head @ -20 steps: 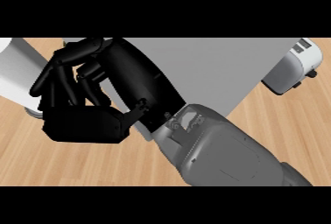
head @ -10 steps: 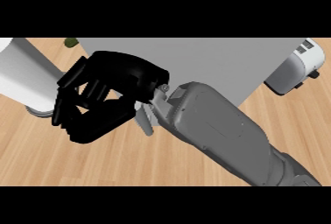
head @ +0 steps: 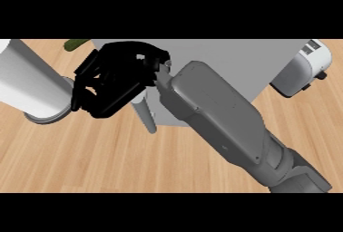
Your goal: Pick up the wine, place it into the cabinet and close the cabinet
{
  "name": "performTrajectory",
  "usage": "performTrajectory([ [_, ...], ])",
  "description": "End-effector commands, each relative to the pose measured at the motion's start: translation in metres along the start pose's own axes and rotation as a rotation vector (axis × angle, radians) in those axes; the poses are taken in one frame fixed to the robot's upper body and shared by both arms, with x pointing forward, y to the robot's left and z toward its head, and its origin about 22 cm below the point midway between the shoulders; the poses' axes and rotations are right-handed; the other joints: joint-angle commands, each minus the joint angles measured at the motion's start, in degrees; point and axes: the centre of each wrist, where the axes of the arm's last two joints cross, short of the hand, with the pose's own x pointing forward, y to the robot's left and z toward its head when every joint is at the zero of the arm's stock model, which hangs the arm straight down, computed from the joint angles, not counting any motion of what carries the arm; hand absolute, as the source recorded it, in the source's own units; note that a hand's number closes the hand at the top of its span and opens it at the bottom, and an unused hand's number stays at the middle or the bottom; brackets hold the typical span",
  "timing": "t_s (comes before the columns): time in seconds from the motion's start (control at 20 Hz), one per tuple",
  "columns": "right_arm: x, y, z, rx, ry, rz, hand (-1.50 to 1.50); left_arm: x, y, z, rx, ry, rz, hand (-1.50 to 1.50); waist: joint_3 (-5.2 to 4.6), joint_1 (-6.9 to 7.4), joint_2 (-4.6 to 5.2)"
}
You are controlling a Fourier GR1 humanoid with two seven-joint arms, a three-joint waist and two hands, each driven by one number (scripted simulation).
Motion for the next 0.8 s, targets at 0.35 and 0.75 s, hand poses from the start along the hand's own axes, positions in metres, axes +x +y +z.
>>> performTrajectory([
  [0.35,-0.023,-0.045,0.01,0.004,-0.09,-0.139,1.5,-0.002,0.003,-0.004,-0.028,-0.046,0.051,-1.5,0.05,-1.17,0.18],
  [0.75,-0.031,-0.079,0.052,-0.208,-0.131,-0.106,1.5,0.003,0.007,-0.001,-0.02,-0.043,0.028,-1.5,0.03,-0.97,0.48],
])
